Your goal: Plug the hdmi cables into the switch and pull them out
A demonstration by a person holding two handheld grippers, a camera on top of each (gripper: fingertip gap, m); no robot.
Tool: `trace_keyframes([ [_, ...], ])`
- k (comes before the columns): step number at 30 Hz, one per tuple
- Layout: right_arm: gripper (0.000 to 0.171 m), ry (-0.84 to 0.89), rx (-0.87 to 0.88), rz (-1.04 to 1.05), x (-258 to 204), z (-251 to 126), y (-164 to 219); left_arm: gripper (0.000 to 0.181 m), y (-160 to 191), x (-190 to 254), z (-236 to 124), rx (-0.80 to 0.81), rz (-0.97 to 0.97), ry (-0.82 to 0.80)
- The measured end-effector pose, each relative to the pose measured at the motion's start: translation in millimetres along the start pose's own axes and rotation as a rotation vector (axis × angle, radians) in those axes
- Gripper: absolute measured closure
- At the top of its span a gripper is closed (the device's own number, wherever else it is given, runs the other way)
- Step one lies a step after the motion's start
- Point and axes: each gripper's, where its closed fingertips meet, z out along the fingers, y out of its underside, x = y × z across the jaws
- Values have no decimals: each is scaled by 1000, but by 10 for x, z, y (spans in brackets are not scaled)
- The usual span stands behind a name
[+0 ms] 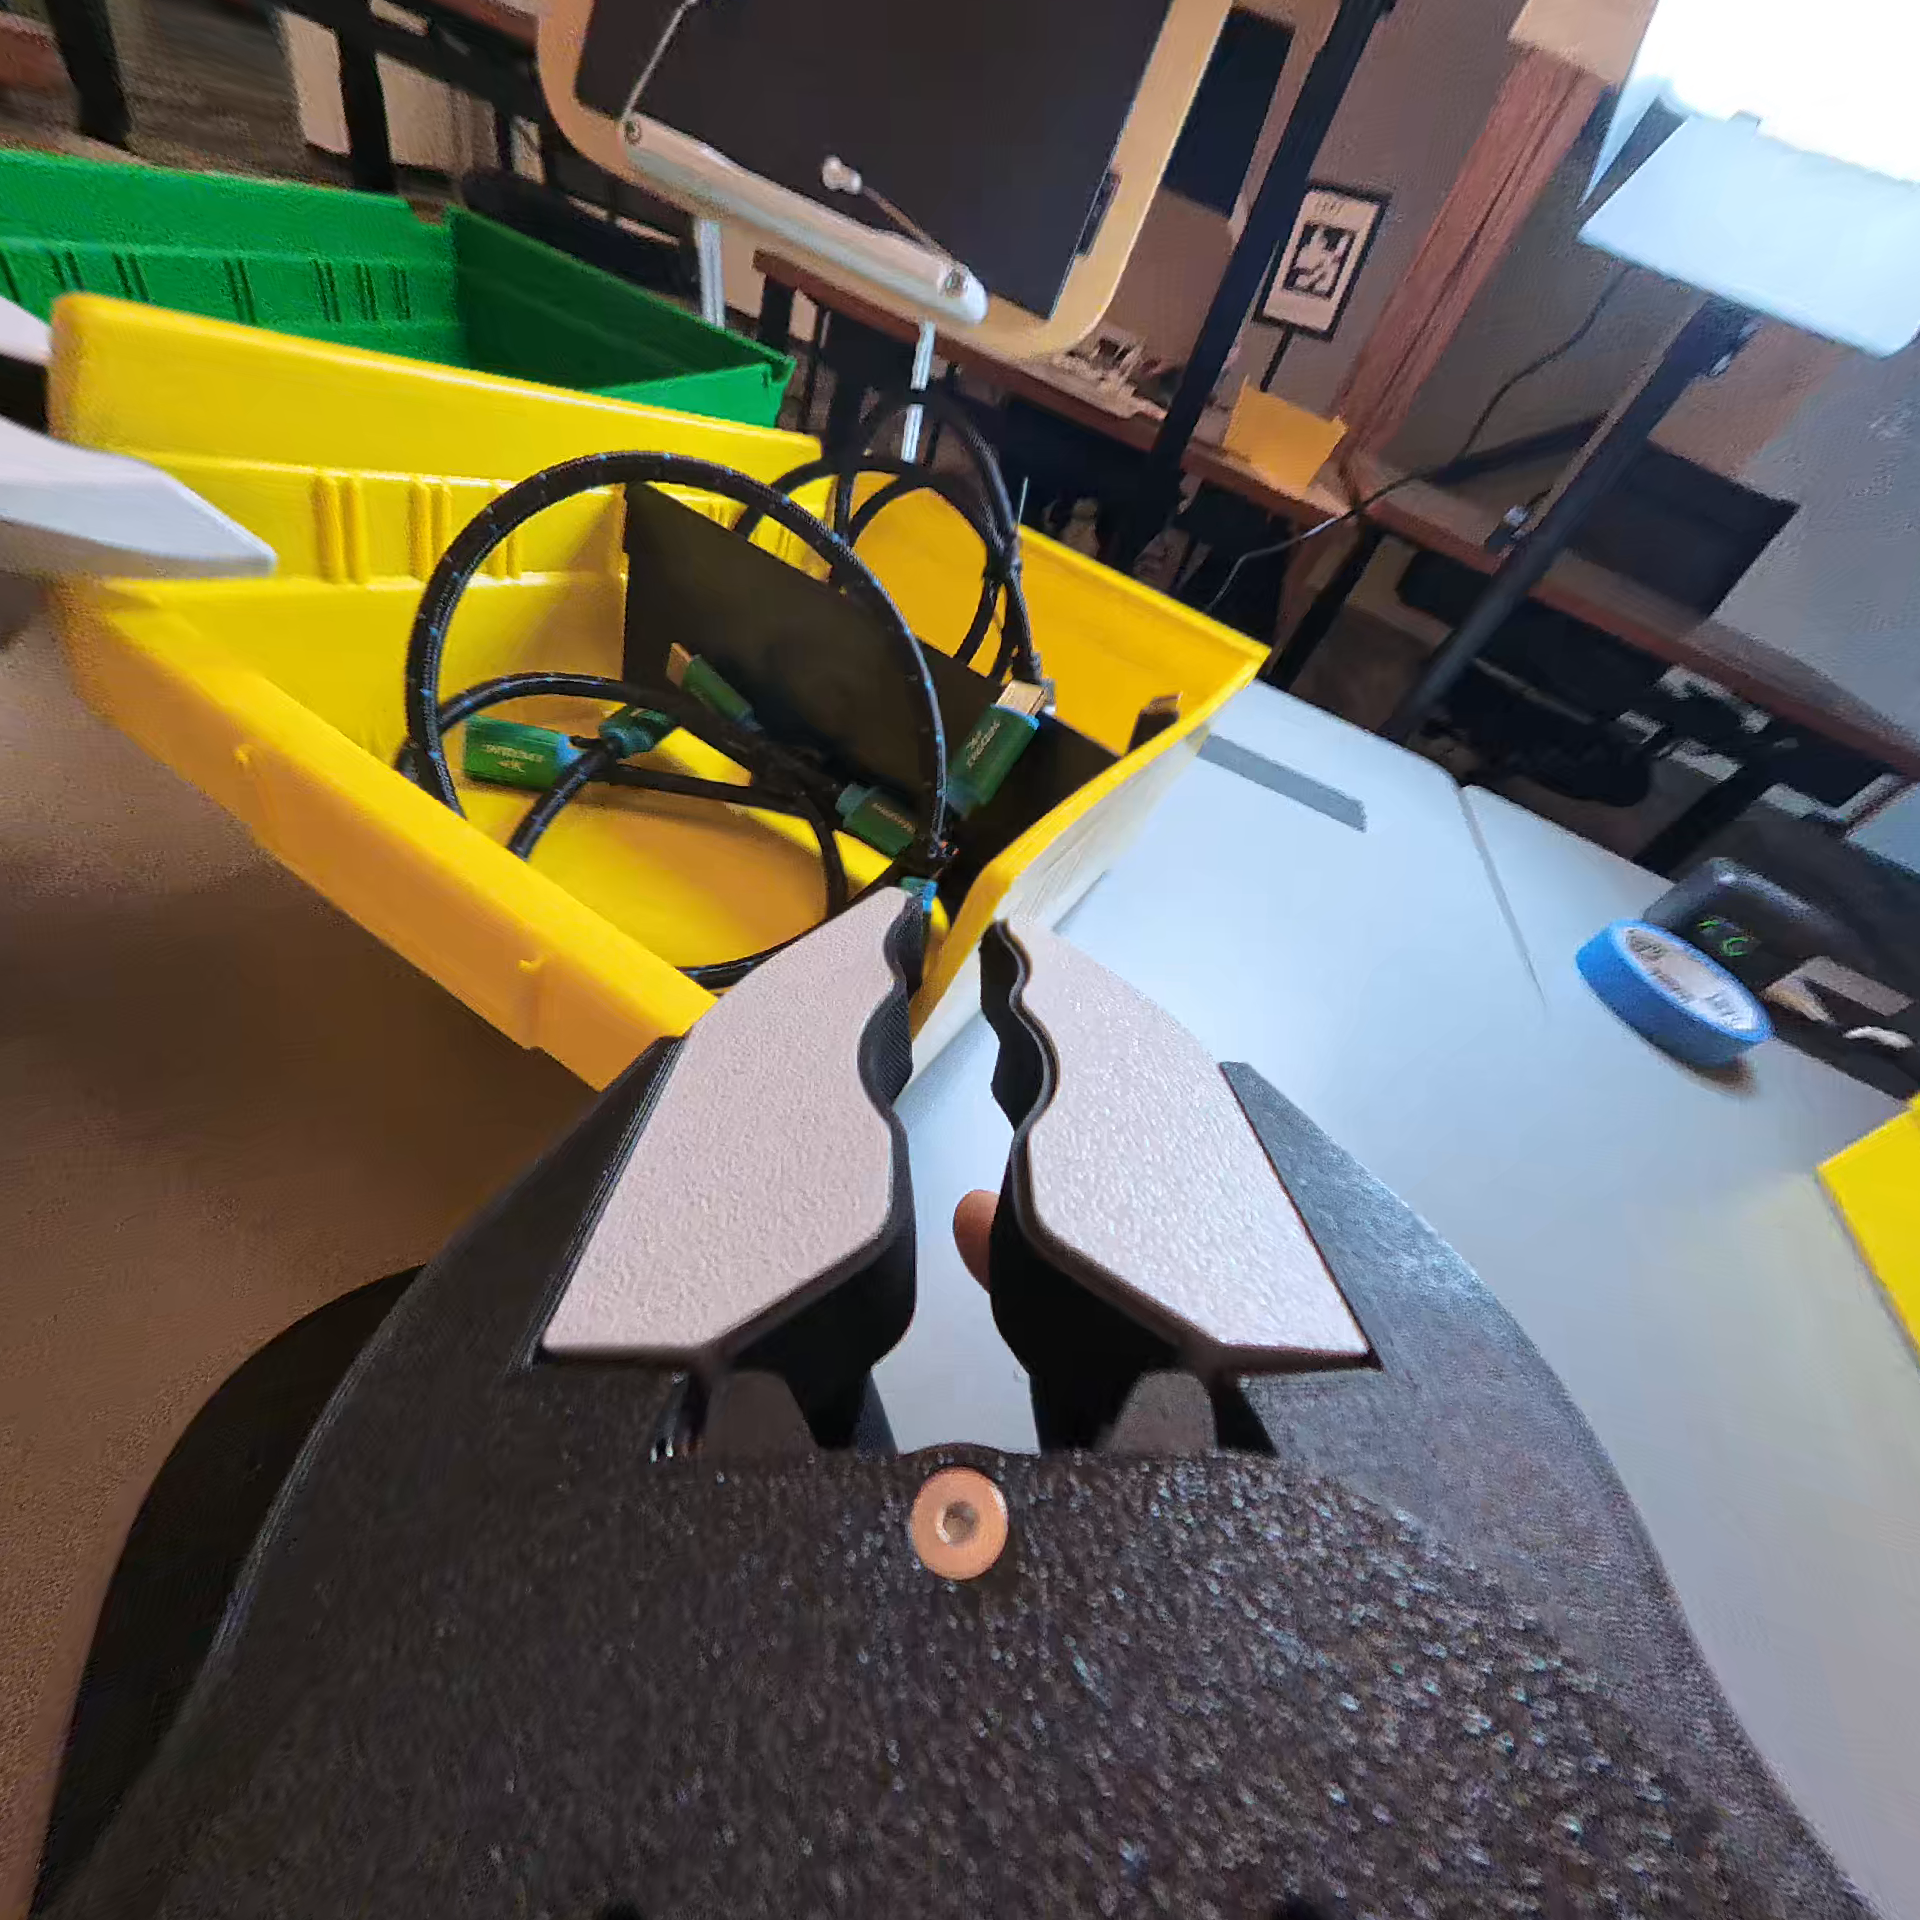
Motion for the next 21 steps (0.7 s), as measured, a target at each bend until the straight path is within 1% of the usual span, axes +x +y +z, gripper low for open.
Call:
trace_keyframes([
  [2, 162, 40, 45, -54, -38, -137, -118, 165, -205, 17, -196, 71, 46, -31],
  [4, 161, 49, 91, -96, -90, -256, -314, 166, -367, 16, -410, 105, 60, -26],
  [9, 161, 65, 291, -174, -246, -589, -1099, 169, -695, -113, -950, 191, 108, -90],
  [12, 162, 51, 393, -197, -383, -727, -1495, 169, -894, -230, -1267, 258, 126, -135],
  [17, 160, -32, 532, -195, -757, -712, -2028, 171, -1083, -545, -1873, 303, 197, -265],
  [21, 160, -171, 614, -134, -1219, -490, -2343, 171, -1013, -890, -2389, 276, 234, -386],
])
